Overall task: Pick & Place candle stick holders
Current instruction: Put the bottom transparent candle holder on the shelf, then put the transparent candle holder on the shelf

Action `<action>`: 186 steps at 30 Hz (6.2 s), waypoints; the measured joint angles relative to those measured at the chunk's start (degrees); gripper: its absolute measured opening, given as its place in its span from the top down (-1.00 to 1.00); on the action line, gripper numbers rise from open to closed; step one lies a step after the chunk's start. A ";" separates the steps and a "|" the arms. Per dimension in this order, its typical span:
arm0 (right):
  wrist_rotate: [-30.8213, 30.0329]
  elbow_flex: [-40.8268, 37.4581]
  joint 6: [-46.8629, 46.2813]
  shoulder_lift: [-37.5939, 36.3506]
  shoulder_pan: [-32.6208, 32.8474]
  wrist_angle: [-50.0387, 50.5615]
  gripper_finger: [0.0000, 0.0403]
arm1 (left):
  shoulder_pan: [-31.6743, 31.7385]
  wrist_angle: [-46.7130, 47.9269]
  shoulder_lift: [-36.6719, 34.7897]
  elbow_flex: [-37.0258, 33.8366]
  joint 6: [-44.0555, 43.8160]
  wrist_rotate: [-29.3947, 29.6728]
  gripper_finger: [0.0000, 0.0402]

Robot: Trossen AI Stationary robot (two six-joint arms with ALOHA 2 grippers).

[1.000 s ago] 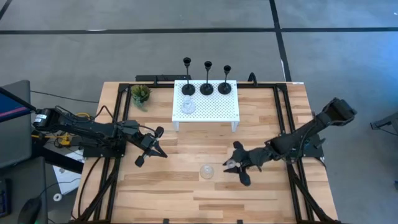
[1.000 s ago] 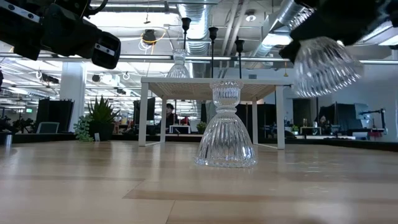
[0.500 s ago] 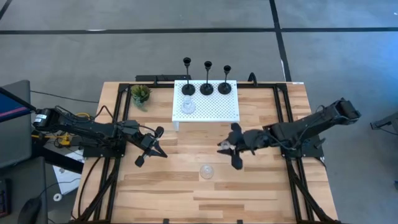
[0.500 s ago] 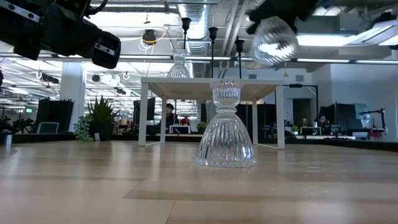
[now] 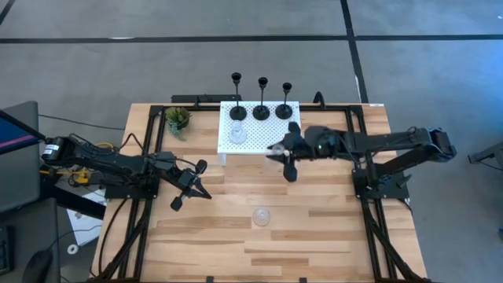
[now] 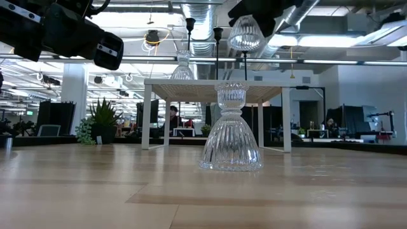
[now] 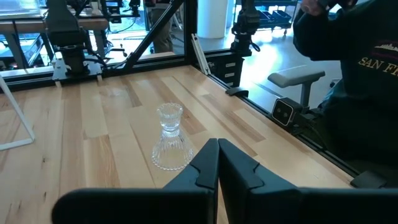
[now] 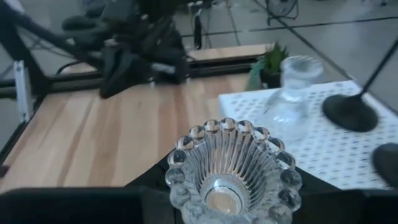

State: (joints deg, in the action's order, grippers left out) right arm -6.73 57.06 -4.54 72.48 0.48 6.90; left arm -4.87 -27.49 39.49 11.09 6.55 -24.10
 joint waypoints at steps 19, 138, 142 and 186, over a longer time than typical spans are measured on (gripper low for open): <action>11.38 6.25 3.67 12.67 -11.54 -7.71 0.42 | 0.00 -0.44 -0.01 0.02 0.02 0.02 0.96; 11.20 10.41 3.70 11.56 -18.87 0.66 -0.14 | 0.06 -0.48 0.01 0.02 0.03 0.02 0.96; 11.20 11.19 5.85 7.32 -18.87 2.80 -0.13 | 0.05 -0.50 0.01 0.02 0.02 0.03 0.96; 8.15 -26.22 6.65 -11.42 8.89 -7.59 0.99 | 0.07 -0.87 0.01 0.00 0.02 0.02 0.96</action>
State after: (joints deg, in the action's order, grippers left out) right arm 1.42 30.83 2.11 61.06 9.37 -0.69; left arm -4.80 -28.36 39.51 11.09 6.57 -24.08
